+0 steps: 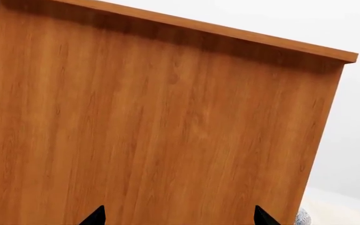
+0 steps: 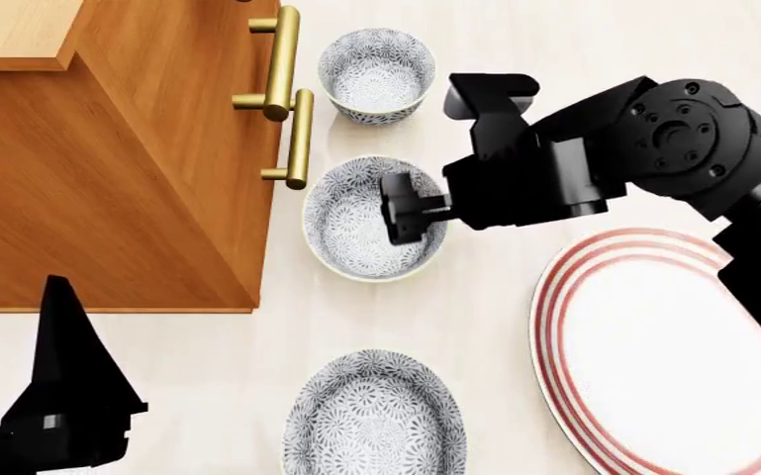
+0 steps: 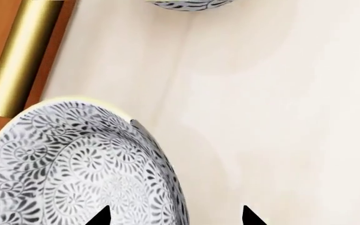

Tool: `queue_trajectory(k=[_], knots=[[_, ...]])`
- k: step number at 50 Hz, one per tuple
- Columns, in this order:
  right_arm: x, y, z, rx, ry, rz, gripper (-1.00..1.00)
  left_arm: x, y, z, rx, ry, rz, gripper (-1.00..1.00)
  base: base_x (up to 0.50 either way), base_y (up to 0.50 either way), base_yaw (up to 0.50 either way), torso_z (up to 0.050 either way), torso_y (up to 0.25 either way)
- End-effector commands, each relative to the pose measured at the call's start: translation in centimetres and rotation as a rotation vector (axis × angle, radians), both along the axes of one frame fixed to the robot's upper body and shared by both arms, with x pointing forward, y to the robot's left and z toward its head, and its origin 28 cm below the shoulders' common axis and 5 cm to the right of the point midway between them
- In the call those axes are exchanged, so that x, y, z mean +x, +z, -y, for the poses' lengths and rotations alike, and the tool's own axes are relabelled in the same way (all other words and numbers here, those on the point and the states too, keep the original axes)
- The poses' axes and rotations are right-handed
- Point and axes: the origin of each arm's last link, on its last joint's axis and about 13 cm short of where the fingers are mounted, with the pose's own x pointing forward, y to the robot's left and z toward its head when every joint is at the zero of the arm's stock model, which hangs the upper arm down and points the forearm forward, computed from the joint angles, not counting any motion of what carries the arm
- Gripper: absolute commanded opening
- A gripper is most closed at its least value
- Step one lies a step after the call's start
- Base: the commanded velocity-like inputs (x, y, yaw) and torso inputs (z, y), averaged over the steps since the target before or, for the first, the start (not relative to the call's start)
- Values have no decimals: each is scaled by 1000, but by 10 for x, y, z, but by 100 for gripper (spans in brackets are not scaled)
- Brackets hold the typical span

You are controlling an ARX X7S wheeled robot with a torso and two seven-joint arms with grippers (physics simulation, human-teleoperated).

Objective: Put the bowl in the middle on the plate.

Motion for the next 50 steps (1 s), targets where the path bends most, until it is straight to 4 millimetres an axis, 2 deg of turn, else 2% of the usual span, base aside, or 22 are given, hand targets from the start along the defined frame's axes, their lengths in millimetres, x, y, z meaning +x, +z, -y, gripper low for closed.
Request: queue_trajectory(k=[1, 17, 18, 32, 39, 50], knots=[[3, -10, 0, -2, 8, -19, 100, 0, -1, 0, 0, 0, -2, 100, 0, 0, 0, 0, 0], [7, -18, -4, -17, 16, -28, 100, 0, 0, 0, -3, 2, -2, 100, 0, 0, 0, 0, 0], [7, -17, -4, -17, 15, -25, -100, 0, 0, 0, -3, 1, -2, 100, 0, 0, 0, 0, 0], [4, -12, -2, -12, 10, 3, -100, 0, 1, 0, -4, 2, -1, 100, 0, 0, 0, 0, 0], [-6, 13, 0, 27, 24, 55, -100, 0, 0, 0, -2, 3, -2, 100, 0, 0, 0, 0, 0], [-20, 35, 10, 41, -8, 114, -100, 1, 0, 0, -1, 6, -4, 100, 0, 0, 0, 0, 0]])
